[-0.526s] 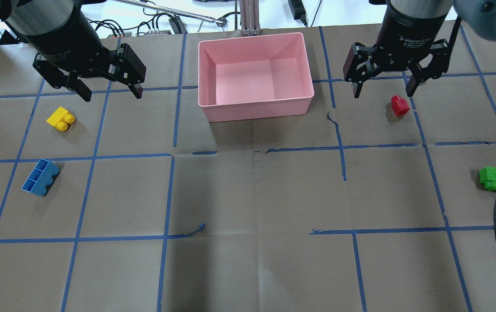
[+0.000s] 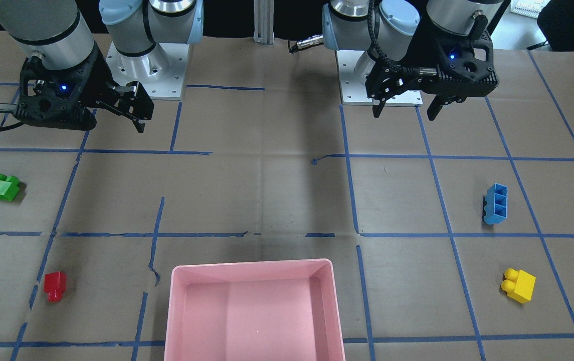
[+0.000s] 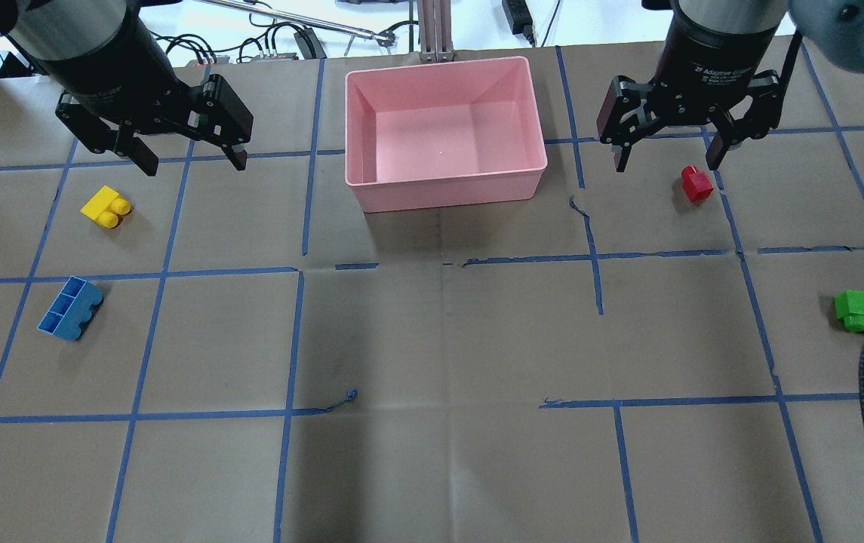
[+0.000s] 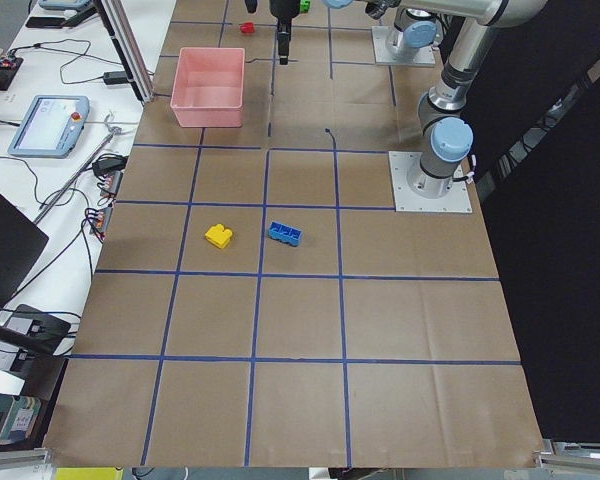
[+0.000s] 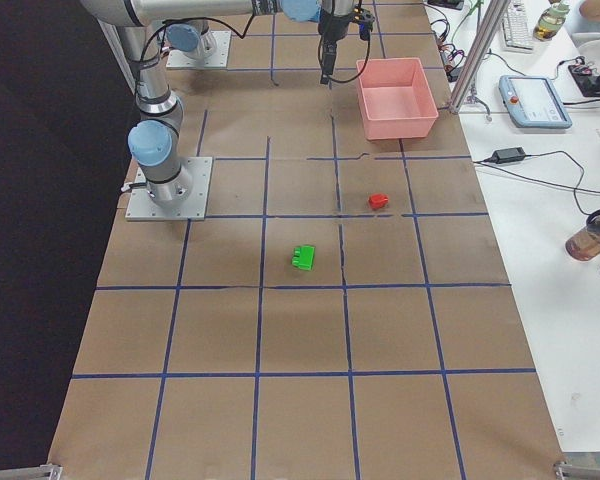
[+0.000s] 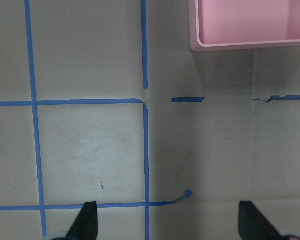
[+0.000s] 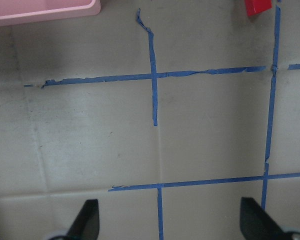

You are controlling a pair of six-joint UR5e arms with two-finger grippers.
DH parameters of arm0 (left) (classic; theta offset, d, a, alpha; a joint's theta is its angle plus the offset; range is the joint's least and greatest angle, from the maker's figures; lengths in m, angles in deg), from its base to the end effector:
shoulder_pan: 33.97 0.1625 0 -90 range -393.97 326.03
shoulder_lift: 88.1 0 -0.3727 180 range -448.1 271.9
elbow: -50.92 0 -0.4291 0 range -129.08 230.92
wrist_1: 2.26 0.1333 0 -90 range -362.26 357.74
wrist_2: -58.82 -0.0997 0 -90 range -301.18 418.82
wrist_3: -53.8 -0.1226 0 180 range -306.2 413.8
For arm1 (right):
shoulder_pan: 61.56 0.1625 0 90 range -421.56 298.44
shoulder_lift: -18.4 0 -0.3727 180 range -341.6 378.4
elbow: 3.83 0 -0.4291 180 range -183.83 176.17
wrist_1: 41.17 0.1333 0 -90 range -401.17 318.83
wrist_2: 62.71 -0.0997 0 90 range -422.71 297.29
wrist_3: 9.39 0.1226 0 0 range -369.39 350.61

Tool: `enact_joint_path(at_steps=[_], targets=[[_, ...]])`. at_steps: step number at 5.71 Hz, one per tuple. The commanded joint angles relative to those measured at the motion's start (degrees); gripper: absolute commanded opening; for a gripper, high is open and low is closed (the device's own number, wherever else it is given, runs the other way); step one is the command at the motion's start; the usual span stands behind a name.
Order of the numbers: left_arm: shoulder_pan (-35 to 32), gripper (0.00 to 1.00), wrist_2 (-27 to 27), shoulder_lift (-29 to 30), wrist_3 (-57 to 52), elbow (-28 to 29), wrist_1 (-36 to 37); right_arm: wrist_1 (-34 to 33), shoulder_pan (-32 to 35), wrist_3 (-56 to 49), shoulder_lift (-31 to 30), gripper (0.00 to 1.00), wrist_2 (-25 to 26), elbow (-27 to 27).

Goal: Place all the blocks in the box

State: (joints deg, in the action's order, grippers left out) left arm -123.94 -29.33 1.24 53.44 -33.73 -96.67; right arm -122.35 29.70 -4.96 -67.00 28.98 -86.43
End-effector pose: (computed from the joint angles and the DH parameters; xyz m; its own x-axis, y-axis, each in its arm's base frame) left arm -0.1370 -0.5256 0.4604 -0.9995 0.0067 0.0321 0.0058 0.9996 -0.0281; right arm 0.1416 -0.5418 0.4226 -0.9980 0.0518 0.0373 0.0554 0.9932 0.1023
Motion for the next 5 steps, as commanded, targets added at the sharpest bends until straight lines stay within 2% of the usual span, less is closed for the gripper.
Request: enact_joint_path(at_steps=[1,2,3,5], targets=[[1.8,0.99,-0.01,-0.31,-0.34,-0.08,1.15,-0.21,-1.24,-1.51,0.41,1.0,0.15,-0.19],[3.65,0.99,0.26,-0.66,-0.43,-0.08,1.07,-0.38,-2.99,-3.44,0.5,1.0,0.15,-0.11],[3.93,0.99,0.52,-0.57,-0.43,0.09,1.07,-1.69,-7.97,-5.46,0.5,1.0,0.41,-0.11],[6.46,0.99,0.52,-0.75,-0.43,1.06,1.16,-2.92,-22.1,-17.36,1.37,1.0,0.77,-0.54]])
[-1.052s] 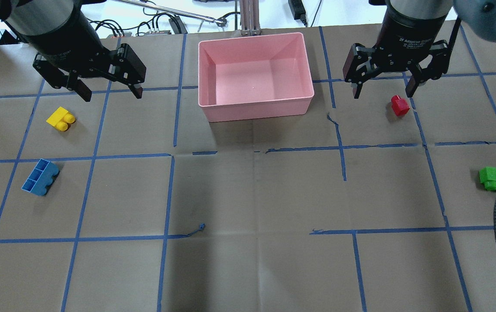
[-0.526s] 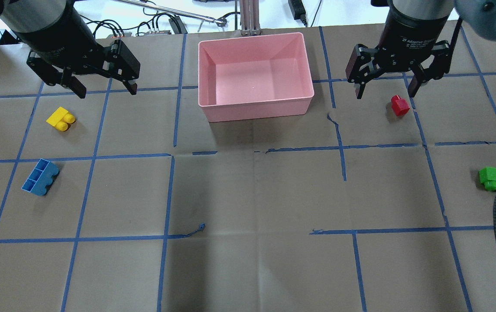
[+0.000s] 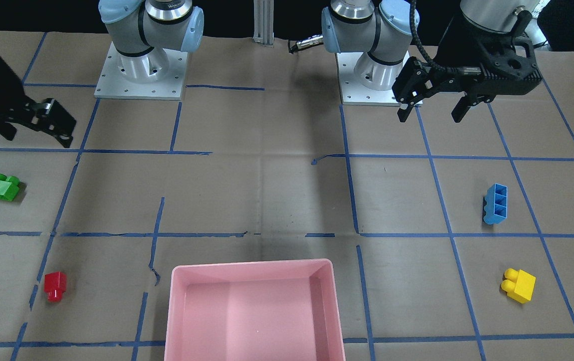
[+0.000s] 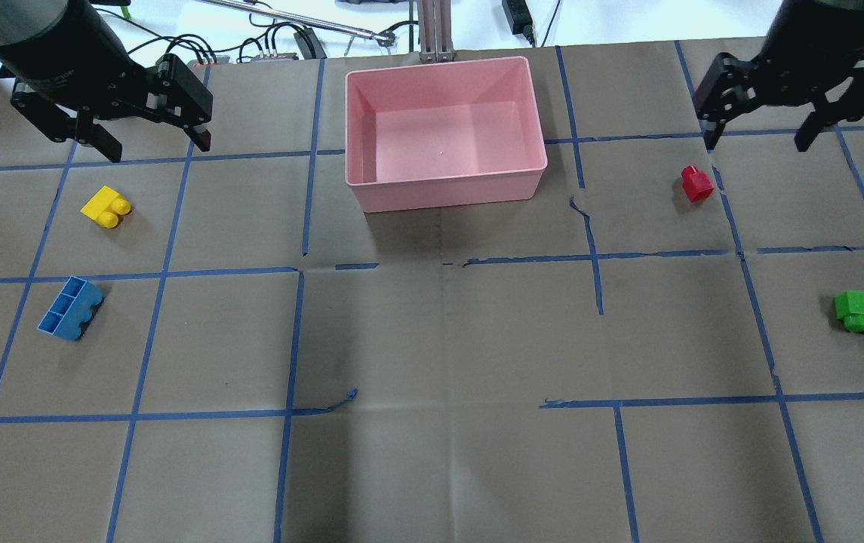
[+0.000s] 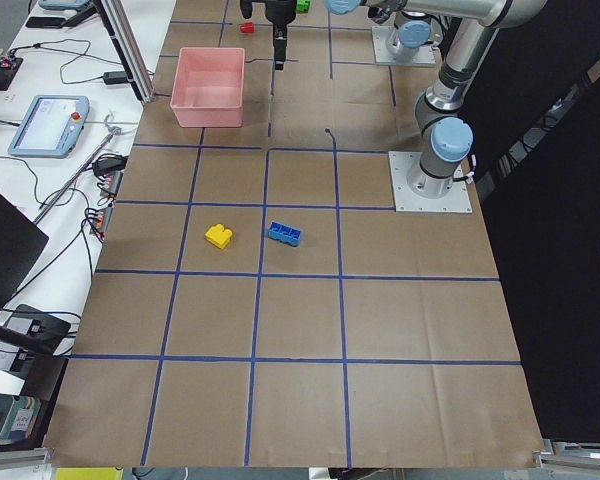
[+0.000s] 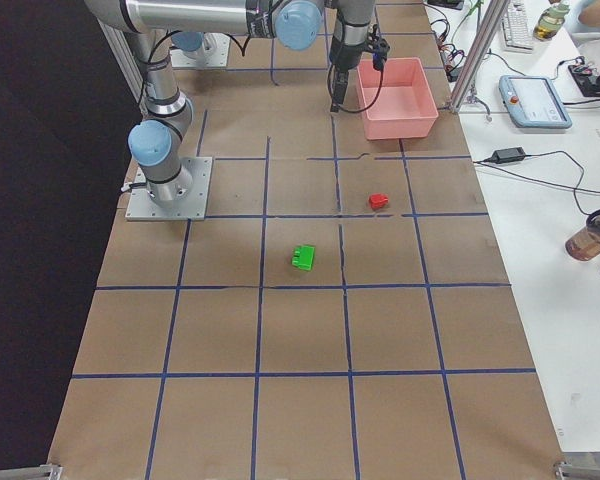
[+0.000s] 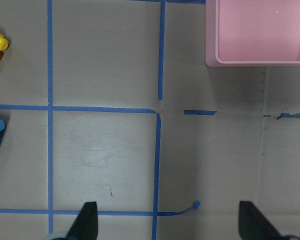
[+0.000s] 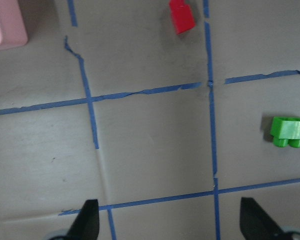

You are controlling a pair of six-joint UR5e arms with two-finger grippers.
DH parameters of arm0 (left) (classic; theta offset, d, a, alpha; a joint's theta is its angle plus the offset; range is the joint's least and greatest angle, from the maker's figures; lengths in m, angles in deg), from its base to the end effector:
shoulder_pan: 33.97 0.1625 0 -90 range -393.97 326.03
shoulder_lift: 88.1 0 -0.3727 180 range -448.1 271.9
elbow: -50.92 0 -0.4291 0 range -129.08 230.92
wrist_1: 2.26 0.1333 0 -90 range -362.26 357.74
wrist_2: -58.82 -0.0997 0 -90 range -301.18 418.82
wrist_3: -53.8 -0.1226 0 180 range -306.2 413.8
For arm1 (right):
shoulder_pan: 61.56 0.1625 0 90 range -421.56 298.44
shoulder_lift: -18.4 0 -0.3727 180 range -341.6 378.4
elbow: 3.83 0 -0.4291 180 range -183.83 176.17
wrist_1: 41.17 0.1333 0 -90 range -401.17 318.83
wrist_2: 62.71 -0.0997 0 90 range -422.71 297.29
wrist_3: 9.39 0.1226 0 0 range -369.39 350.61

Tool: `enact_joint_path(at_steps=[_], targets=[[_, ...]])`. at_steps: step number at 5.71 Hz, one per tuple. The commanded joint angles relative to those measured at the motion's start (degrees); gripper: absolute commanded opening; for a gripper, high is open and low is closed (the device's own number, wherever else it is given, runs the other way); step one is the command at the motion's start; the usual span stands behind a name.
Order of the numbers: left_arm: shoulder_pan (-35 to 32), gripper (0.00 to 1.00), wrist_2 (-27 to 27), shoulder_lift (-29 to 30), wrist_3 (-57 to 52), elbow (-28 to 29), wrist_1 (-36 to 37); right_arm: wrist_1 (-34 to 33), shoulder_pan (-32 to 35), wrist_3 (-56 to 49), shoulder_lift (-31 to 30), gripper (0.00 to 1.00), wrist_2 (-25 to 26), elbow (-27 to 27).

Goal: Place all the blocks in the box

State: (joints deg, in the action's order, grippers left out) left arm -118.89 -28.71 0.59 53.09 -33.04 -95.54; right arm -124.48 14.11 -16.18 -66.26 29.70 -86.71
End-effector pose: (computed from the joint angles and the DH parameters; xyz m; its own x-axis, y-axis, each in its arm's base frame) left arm -0.0915 -0.5354 0.4749 -0.9964 -0.0731 0.0421 -0.0760 0.9945 -0.0715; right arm -0.0126 -0.5670 0.4163 -0.9913 0.1280 0.0315 0.1303 0.9874 0.0899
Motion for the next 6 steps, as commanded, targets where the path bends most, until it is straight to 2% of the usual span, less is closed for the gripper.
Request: enact_joint_path(at_steps=[1,2,3,4,5,6], targets=[[3.61,0.99,-0.28,-1.23,-0.78,0.2,0.02,-3.42,-12.41,-14.04,3.07,1.0,0.4,-0.36],[7.11,0.99,-0.8,-2.9,-4.61,-2.15,-1.19,-5.7,-19.34,-21.17,5.1,1.0,0.4,-0.97],[12.54,0.99,-0.72,-2.39,-11.96,-4.09,-1.47,-10.16,-22.98,-24.37,8.16,1.0,0.4,-3.49],[20.16,0.99,-0.37,-1.34,-20.65,-6.28,-1.3,-16.91,-23.1,-25.71,9.59,0.99,2.14,-7.35],[24.24,0.99,-0.1,0.85,-30.74,-8.48,0.18,-25.24,-23.28,-25.72,9.77,0.99,2.25,-13.65],[24.72,0.99,-0.71,4.26,-39.72,-8.76,3.59,-32.72,-23.63,-25.72,10.21,0.99,2.25,-19.37]])
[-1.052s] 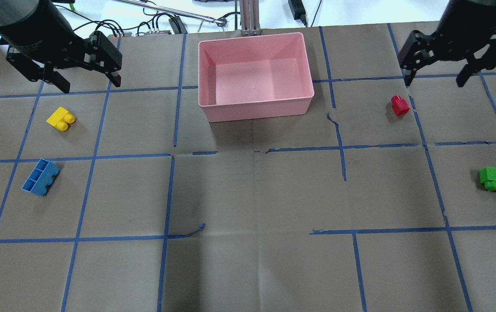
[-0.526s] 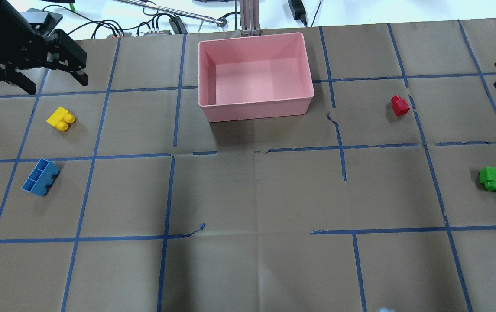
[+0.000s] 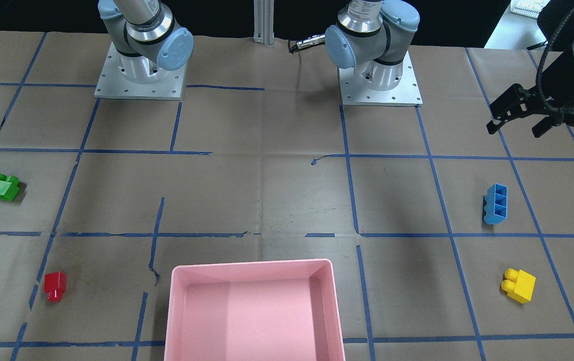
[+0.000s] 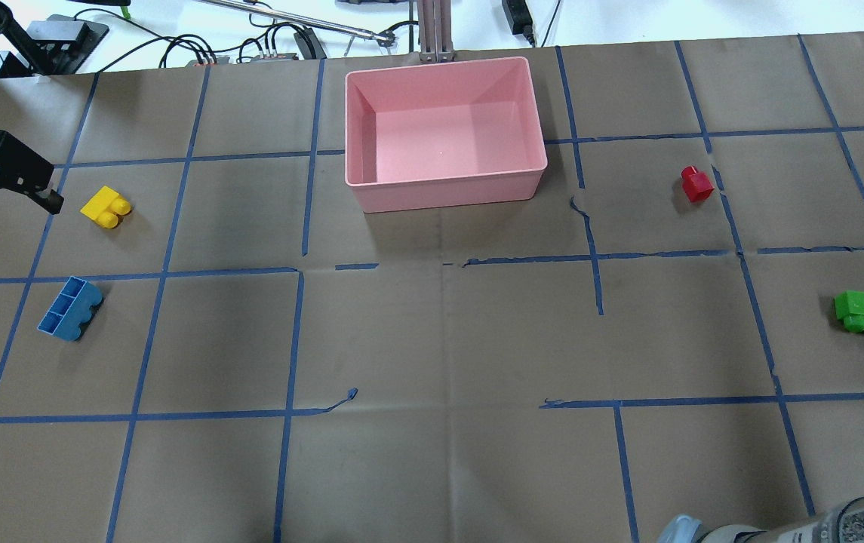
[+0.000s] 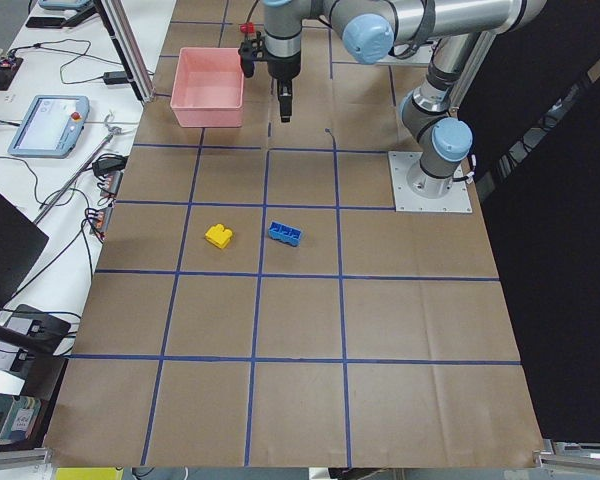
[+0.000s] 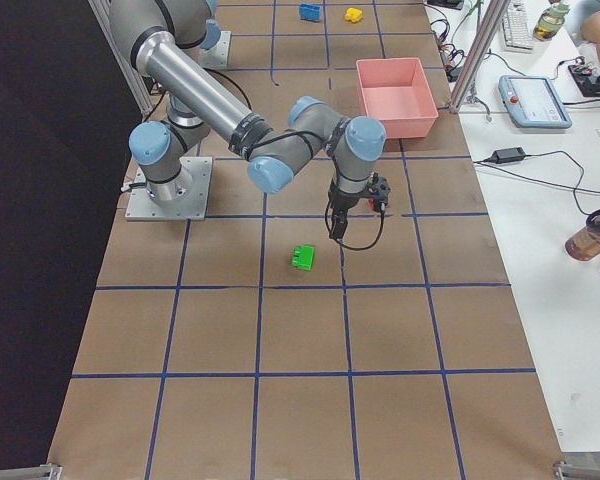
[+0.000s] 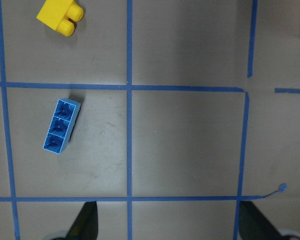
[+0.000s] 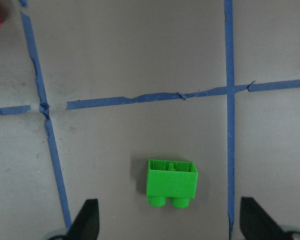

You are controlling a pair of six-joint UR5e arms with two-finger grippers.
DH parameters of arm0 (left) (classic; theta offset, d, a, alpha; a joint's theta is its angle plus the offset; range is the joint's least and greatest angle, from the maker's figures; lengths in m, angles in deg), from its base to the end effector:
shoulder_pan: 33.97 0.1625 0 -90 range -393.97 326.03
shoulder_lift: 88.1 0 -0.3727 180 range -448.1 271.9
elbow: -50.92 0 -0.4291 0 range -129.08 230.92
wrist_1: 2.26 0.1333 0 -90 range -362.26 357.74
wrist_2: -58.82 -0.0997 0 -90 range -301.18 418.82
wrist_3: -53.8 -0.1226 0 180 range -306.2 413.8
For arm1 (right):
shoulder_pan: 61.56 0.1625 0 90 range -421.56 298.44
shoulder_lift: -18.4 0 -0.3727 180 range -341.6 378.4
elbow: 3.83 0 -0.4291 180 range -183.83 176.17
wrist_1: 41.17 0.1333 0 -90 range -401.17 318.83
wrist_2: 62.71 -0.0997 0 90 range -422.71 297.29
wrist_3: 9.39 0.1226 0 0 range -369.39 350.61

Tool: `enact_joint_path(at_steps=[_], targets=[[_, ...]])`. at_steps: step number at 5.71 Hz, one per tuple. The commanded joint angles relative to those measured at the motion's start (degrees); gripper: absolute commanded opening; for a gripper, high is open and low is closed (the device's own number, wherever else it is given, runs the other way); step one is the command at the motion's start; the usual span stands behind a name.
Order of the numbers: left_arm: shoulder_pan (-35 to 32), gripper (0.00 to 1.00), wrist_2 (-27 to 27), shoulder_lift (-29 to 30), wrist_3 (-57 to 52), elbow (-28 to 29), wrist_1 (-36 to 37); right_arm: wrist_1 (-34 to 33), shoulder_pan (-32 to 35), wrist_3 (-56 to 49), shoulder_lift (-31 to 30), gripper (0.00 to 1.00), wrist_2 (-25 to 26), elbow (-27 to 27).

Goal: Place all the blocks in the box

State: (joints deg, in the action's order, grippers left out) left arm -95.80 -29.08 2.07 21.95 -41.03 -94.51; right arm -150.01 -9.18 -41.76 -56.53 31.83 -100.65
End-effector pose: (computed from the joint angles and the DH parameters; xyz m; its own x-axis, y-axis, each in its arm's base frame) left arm 0.1240 -0.5234 0.3896 -0.9956 0.0610 0.0712 0.0643 0.9969 0.0454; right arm -0.2611 -0.5413 0.2351 -0.9954 0.0877 0.0383 0.0907 0.9920 0.0873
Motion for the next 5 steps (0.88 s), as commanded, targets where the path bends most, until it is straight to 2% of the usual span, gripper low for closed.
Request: enact_joint_path(at_steps=[1,2,3,5], targets=[[2.41,0.99,-2.17,5.69,-10.58,-0.87,4.69,-12.4,-1.3,-0.4,1.44,0.99,-0.23,-9.13],[4.51,0.99,-2.45,8.94,-16.34,-1.39,6.88,-16.02,-3.05,-3.01,3.19,0.99,-0.23,-11.26],[5.31,0.99,-2.45,12.71,-26.15,-3.48,18.22,-17.63,-4.63,-4.78,5.03,0.99,-0.5,-12.93],[6.9,0.99,-2.54,17.3,-28.26,-8.84,26.9,-17.56,-4.82,-5.41,6.28,0.99,0.2,-14.0]])
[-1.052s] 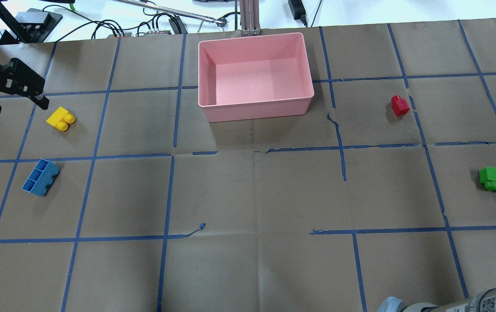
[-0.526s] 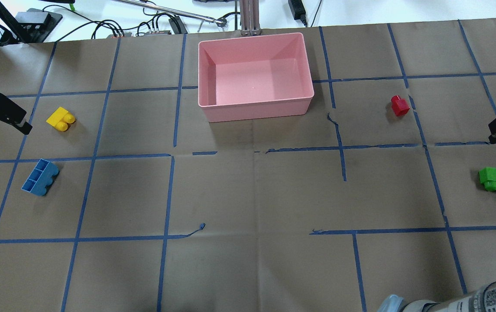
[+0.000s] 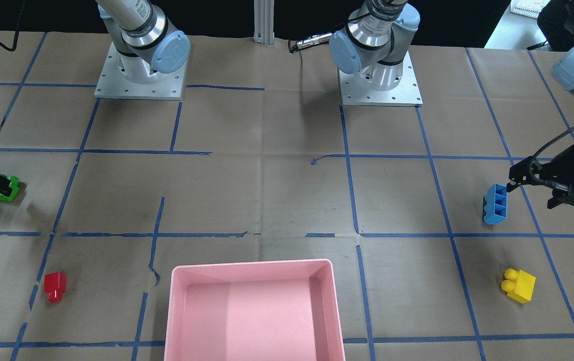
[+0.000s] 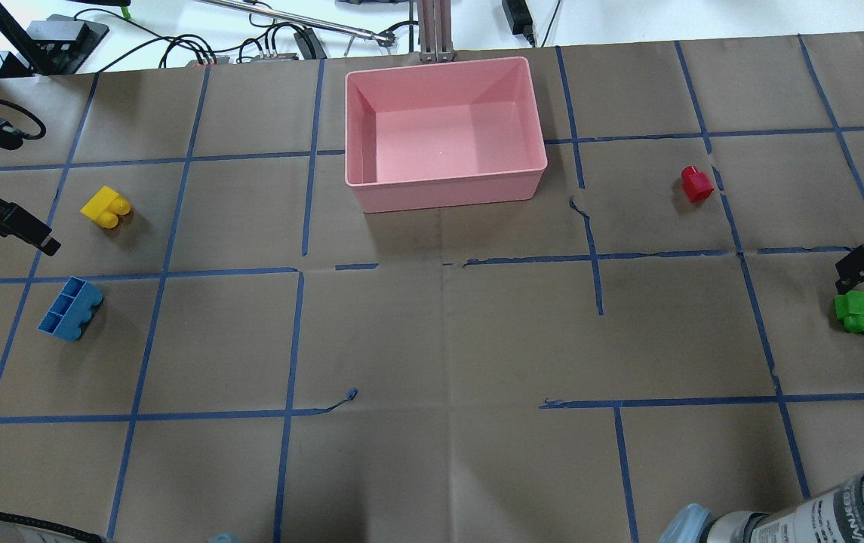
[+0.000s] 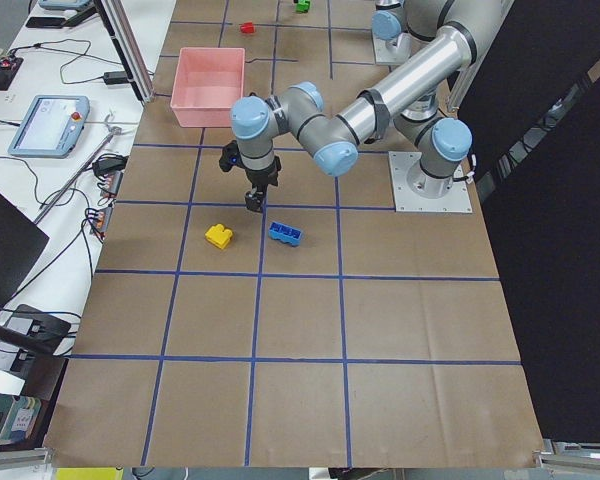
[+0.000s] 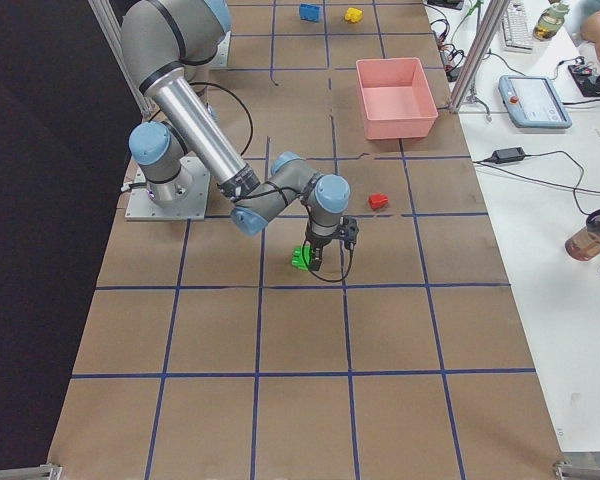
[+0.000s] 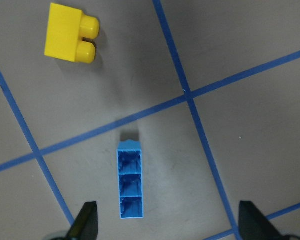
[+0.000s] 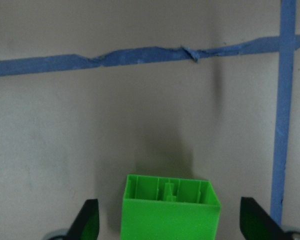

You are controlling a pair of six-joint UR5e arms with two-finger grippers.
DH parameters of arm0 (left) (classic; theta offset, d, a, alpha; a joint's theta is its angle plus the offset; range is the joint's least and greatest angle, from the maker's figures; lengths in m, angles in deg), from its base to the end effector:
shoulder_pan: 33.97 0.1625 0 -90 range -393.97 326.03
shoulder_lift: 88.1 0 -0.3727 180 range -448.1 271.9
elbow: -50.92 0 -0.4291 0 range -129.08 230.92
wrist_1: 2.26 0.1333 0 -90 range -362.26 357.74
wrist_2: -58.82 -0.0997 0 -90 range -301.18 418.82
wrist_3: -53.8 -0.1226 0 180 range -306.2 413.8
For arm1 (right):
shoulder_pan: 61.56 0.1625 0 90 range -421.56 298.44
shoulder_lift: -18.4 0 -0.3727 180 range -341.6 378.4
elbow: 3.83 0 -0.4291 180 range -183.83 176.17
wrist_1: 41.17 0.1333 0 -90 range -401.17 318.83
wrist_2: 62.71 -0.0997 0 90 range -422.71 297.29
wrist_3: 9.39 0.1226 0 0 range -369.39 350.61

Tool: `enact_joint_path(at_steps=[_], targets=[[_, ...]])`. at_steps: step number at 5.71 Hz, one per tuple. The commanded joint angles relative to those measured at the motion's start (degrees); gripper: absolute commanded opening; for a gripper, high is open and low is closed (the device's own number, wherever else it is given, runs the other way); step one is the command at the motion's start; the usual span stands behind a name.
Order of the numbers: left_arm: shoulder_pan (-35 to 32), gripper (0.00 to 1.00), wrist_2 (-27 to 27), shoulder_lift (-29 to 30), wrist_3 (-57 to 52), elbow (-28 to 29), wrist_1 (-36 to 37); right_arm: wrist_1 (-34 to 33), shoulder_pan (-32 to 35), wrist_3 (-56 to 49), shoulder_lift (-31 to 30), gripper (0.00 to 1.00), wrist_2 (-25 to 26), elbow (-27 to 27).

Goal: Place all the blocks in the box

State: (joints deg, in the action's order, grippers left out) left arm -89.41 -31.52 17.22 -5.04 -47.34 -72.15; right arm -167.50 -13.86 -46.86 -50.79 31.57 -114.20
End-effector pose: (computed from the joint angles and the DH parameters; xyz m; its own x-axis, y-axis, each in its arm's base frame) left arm 0.2220 -0.5560 0.2219 -0.9108 0.4101 0.0487 0.4119 0.9105 0.0364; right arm -0.2745 -0.4862 0.0981 -0.9967 0.0806 0.0076 0.0810 0.9904 0.1123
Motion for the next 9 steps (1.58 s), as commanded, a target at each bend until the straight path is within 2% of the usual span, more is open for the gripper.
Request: enact_joint_path(at_steps=[1,2,4,5,6,7,8,9], targets=[[0.6,0.99,-0.11,3.38,-2.49,-5.42,9.02,-0.07,-0.15,-1.28,0.55,0.99,2.82,-0.46],[1.73,0.99,-3.42,4.53,-3.29,-8.5,10.89,0.11,-0.15,-1.28,0.63,0.99,3.71,-0.55],[2.71,0.99,-5.12,6.82,-3.3,-9.5,11.35,0.72,-0.15,-1.37,0.55,0.99,5.12,-0.55],[2.62,0.86,-5.03,6.74,-3.38,-9.5,11.26,0.64,-0.15,-1.29,0.55,0.99,5.13,-1.59],[2.62,0.41,-5.12,6.74,-3.38,-9.32,11.35,0.12,-0.15,-1.2,0.55,0.96,5.21,-2.47],[2.62,0.0,-4.94,6.74,-2.69,-8.97,11.09,0.11,-0.15,-0.94,0.46,0.8,5.21,-2.48],[2.36,0.0,-4.86,6.74,-2.42,-8.45,10.39,0.11,-0.15,-0.93,0.46,0.65,5.21,-2.4],[1.23,0.0,-4.85,6.3,1.24,-6.7,5.95,0.11,-0.15,-0.93,0.46,0.51,5.21,-2.31]])
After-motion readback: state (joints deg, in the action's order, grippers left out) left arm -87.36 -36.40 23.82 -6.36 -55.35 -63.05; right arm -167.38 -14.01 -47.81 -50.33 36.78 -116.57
